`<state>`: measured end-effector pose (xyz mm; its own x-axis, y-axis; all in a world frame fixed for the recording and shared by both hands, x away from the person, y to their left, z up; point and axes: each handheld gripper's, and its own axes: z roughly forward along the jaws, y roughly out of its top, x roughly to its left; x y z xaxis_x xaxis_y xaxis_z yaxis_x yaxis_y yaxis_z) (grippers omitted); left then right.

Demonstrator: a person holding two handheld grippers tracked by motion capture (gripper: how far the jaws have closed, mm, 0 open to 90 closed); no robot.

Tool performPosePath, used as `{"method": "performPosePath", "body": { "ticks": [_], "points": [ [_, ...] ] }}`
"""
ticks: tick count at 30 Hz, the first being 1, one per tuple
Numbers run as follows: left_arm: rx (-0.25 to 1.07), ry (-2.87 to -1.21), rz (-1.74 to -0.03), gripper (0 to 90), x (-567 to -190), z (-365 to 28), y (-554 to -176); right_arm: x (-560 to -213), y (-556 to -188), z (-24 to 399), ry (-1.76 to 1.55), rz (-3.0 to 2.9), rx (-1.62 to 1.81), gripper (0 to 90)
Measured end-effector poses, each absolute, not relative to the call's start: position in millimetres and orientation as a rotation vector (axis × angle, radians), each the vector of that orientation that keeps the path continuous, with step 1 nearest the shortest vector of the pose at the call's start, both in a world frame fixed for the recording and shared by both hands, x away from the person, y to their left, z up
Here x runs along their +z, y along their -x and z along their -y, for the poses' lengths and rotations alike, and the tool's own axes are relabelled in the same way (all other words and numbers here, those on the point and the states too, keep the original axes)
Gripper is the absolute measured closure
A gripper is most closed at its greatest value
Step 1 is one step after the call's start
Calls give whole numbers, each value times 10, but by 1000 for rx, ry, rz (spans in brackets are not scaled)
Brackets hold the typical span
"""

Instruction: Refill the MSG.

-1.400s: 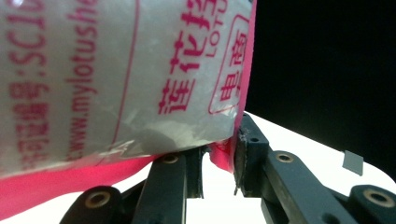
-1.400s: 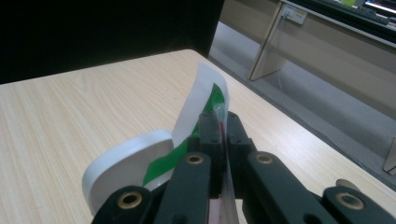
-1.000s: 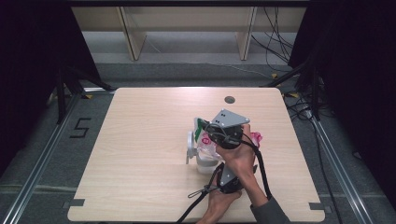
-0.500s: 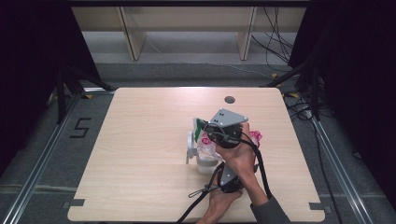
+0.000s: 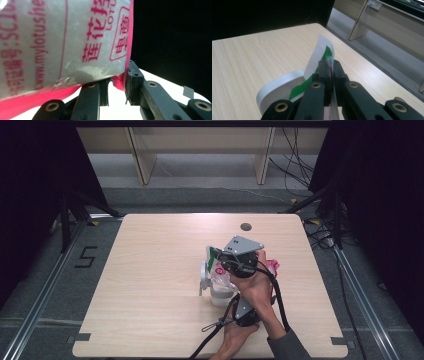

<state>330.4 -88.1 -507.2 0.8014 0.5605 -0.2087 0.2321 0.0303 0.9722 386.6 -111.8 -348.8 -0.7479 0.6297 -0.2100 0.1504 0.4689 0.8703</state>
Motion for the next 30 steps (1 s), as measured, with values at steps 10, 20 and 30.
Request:
{"method": "performPosePath", "body": {
  "ticks": [10,20,30],
  "points": [
    [281,-1547,-664,752,-5081,875,-3314,-3483,-3867,1109,-634,-2194,1238,898],
    [266,-1542,-657,751,-5087,871,-3320,-3508,-3866,1076,-653,-2201,1227,897],
    [271,-1542,-654,752,-5080,864,-3321,-3510,-3879,1075,-634,-2201,1229,897]
  ]
}}
